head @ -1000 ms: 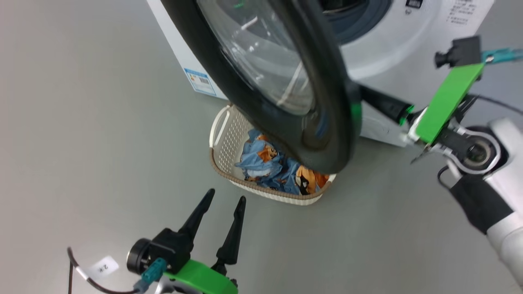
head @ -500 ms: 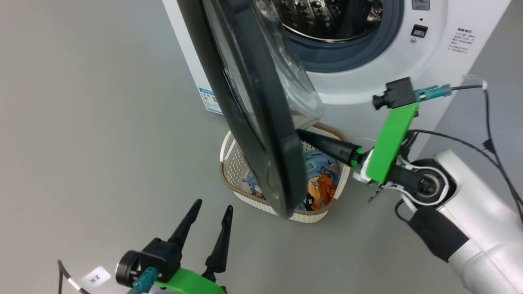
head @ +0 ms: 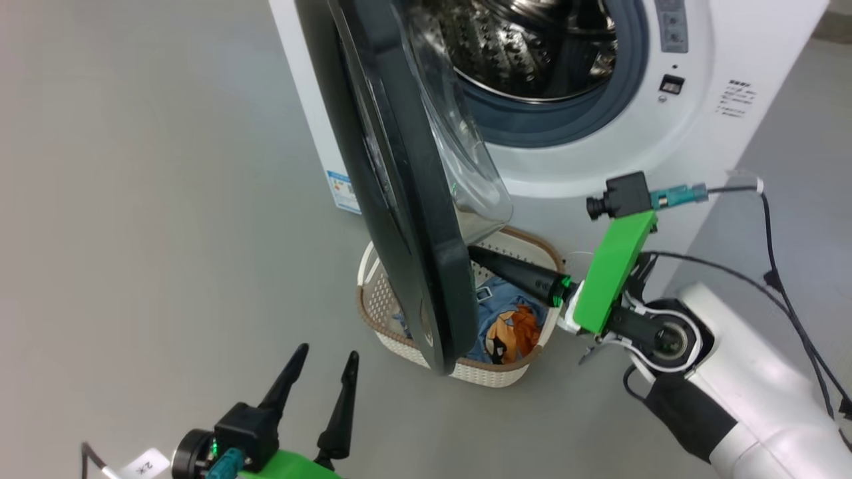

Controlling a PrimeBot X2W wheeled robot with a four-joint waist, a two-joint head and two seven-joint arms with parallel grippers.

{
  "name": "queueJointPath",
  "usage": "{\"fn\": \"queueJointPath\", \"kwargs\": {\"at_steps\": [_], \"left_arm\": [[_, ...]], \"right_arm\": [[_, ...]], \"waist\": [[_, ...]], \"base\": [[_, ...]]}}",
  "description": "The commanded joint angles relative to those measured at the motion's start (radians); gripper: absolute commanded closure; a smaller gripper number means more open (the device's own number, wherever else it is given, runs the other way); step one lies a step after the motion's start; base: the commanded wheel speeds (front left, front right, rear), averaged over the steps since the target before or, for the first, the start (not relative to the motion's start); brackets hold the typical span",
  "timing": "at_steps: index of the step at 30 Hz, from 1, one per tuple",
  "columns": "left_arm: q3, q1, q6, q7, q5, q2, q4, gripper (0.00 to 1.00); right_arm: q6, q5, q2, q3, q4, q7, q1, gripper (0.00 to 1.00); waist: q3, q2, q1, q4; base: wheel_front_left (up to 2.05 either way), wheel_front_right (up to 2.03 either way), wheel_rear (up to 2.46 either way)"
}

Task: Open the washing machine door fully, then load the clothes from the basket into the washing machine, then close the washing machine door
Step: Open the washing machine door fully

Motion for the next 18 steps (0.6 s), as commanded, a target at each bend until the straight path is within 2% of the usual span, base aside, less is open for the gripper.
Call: {"fn": "queueJointPath", "kwargs": {"at_steps": [1,2,10,18], "left_arm": [[0.043,-0.013,-0.006,-0.006,0.013,0.010,-0.014,0.00],[0.048,-0.012,-0.012,-0.006,0.017,0.010,-0.009,0.00],[0.119,0.010,-0.050,-0.006,0.042,0.010,0.012,0.00],[0.180,0.043,-0.077,-0.006,0.070,0.010,0.006,0.00]], "right_arm": [[0.003,-0.013,0.013,0.005,-0.021,-0.014,0.016,0.09],[0.003,-0.016,0.008,0.007,-0.018,-0.021,0.023,0.00],[0.003,-0.037,-0.043,0.036,-0.018,-0.081,0.090,0.00],[0.003,-0.046,-0.123,0.042,-0.034,-0.188,0.192,0.00]], "waist": [[-0.017,-0.0001,0.0001,-0.019],[-0.022,-0.0001,0.0001,-0.027],[-0.061,-0.0001,0.0001,-0.113],[-0.083,-0.0001,0.0001,-0.195]], "base": [[0.00,0.00,0.00],[0.00,0.00,0.00],[0.00,0.00,0.00],[0.00,0.00,0.00]]}}
